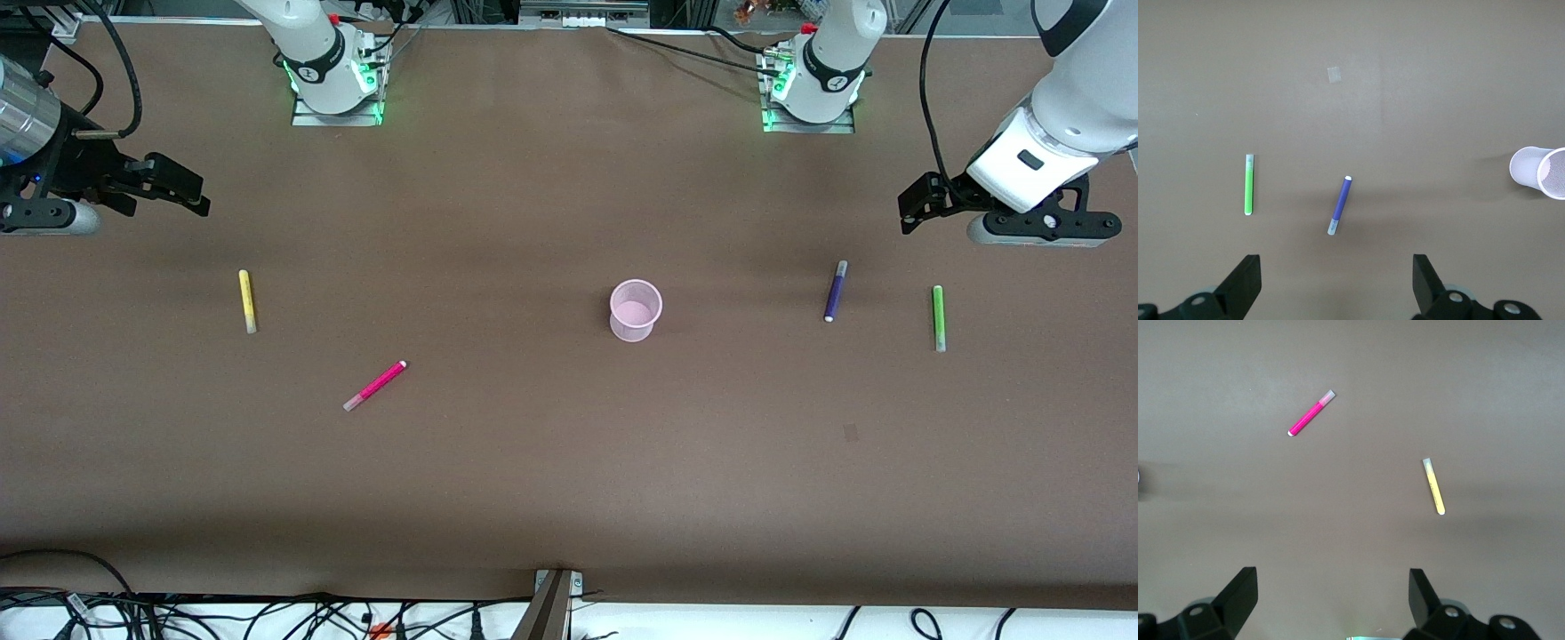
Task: Organize pens into pink holder with both arms
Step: 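Move the right gripper toward the pink marker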
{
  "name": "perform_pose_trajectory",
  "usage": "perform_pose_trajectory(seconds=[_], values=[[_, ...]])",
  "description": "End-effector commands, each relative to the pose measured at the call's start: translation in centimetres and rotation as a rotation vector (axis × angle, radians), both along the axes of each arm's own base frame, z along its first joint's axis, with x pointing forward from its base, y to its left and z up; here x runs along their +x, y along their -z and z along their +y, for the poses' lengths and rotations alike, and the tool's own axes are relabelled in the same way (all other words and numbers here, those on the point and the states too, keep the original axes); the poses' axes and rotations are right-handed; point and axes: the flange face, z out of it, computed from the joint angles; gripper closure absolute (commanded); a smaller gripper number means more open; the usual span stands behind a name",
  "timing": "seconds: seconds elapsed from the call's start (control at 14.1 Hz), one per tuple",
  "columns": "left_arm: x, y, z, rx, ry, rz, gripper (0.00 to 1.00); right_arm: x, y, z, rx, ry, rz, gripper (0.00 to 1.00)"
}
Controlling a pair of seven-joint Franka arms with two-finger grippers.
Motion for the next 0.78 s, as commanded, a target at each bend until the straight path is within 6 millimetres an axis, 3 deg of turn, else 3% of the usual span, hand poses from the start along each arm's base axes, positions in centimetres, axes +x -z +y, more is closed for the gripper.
perform_pose_trajectory(seconds=[0.0,0.14,0.35,0.43,0.71], values=[[0.1,-0.7,-0.3,-0.004,0.007,0.005,0.00,-1.0,-0.4,-0.3,-0.013,0.011,0.008,0.00],[0.0,-0.6,-0.3,-0.005,0.007,0.006,0.00,-0.7,-0.3,-0.1,-0.019,0.006,0.015,0.00],[0.0,-0.6,-0.3,-0.005,0.005,0.006,0.00,0.2,2.1,0.6,-0.022,0.008,0.060,0.00],[0.0,-0.6,-0.3,-0.005,0.005,0.006,0.00,0.7,3.5,1.2,-0.029,0.053,0.086,0.00],[0.0,-0.6,-0.3,-0.005,0.005,0.008,0.00,4.6,13.3,3.5,-0.066,0.316,0.201,0.00]])
